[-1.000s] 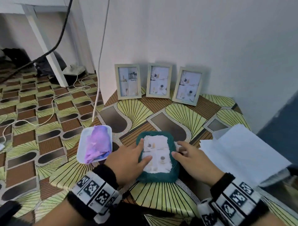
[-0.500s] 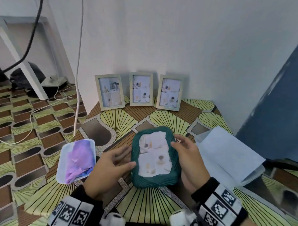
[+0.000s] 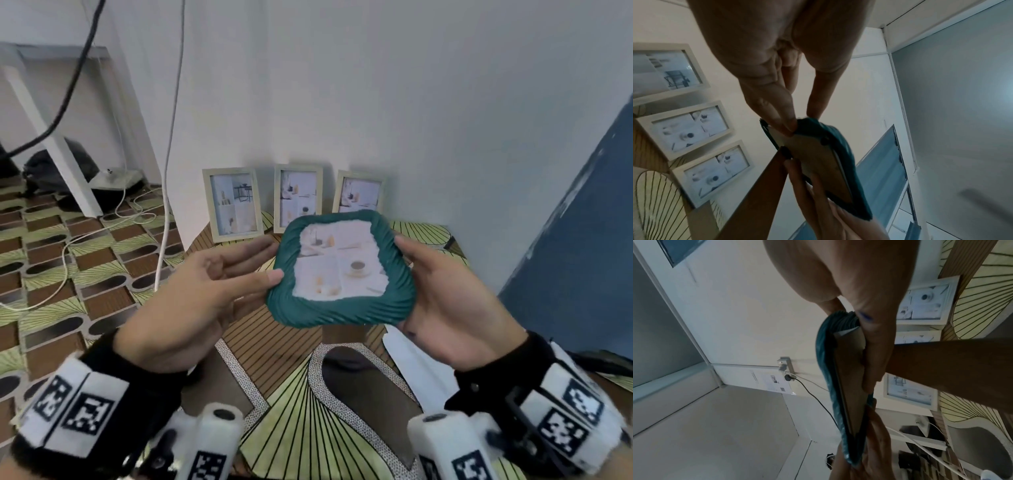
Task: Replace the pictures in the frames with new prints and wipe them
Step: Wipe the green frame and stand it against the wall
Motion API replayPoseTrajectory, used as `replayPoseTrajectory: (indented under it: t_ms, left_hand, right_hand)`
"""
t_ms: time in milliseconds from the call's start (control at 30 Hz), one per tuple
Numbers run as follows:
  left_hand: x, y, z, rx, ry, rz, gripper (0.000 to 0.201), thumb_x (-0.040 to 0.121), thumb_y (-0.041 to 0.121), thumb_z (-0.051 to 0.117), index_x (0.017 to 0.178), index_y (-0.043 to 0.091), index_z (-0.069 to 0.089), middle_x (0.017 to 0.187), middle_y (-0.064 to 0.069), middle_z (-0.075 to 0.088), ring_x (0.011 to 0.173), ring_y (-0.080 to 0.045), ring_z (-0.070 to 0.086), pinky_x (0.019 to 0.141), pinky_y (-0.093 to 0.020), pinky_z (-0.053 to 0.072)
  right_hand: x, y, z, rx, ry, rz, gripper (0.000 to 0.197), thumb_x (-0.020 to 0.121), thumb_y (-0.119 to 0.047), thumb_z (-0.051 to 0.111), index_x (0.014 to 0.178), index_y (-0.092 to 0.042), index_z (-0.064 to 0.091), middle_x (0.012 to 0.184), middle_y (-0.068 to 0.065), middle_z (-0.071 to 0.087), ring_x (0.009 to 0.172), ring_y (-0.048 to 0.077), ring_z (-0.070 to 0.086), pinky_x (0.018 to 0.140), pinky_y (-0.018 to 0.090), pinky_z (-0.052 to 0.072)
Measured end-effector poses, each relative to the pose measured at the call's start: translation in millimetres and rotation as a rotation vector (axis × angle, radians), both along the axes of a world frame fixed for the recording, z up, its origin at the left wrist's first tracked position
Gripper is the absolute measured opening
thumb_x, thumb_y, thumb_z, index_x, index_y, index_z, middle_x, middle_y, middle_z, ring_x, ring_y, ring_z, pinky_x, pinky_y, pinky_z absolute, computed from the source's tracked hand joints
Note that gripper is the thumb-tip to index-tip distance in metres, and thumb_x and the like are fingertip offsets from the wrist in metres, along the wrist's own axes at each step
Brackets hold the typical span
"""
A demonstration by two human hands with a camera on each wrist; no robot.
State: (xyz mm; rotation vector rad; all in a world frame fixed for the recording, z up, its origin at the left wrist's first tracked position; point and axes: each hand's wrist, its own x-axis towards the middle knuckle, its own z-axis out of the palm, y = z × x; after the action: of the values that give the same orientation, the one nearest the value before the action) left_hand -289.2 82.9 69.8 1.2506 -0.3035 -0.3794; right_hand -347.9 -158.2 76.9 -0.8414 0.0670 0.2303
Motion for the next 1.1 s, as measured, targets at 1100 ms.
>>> replayPoseTrajectory:
  t_ms: [1100]
  left_hand:
    - [54.3, -77.6, -12.3, 0.122, -0.149, -0.131, 0.071, 0.085, -0.012, 0.063, 0.145, 0.021, 0.045, 0.132, 0.001, 0.063, 0.102, -0.026, 0.071, 0.077, -0.035, 0.060]
  right_hand:
    - [21.1, -54.0, -0.6, -0.461, -0.212, -0.439, 0.043, 0.100, 0.002, 0.045, 0.138, -0.017, 0.050, 0.117, 0.012, 0.071, 0.106, 0.029, 0.069, 0.090, 0.042, 0.056]
